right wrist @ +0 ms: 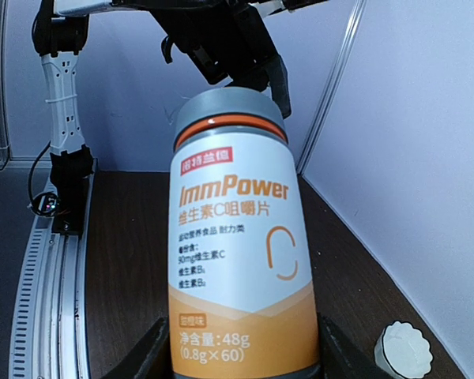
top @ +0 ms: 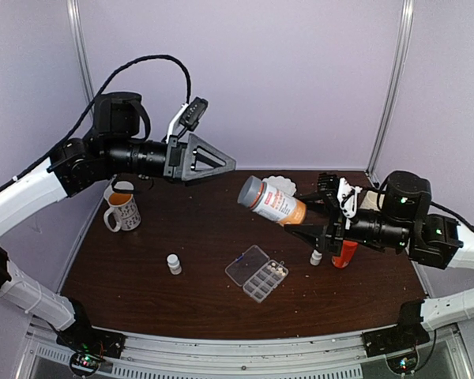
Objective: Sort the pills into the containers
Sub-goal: Screw the lid of the pill bottle onto the pill bottle.
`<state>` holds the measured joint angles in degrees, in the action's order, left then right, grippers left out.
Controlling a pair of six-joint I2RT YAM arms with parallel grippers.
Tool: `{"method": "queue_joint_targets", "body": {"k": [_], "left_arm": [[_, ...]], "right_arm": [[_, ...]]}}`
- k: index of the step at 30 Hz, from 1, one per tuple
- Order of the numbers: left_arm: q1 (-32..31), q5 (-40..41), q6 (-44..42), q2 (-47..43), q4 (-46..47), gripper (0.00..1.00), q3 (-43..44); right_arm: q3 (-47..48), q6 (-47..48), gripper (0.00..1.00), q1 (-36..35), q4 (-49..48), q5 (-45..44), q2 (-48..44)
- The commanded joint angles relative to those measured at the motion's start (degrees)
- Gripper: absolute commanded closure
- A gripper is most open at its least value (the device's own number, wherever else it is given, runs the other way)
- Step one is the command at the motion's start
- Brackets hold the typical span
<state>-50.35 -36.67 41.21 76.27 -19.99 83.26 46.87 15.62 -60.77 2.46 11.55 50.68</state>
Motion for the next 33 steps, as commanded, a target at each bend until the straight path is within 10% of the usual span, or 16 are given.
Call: {"method": "queue_joint_targets", "body": {"k": [1,33], "left_arm": [[-0.06,-3.27,4.62,0.77,0.44,0.03,0.20],[-0.18,-2.35,3.14,2.49,-4.27,0.20,-0.32]], "right_arm": [[3.77,2.16,1.00,-1.20,-4.08,-2.01,1.45],[8.45,3.27,1.00,-3.36,-0.43,-7.02,8.20]]}}
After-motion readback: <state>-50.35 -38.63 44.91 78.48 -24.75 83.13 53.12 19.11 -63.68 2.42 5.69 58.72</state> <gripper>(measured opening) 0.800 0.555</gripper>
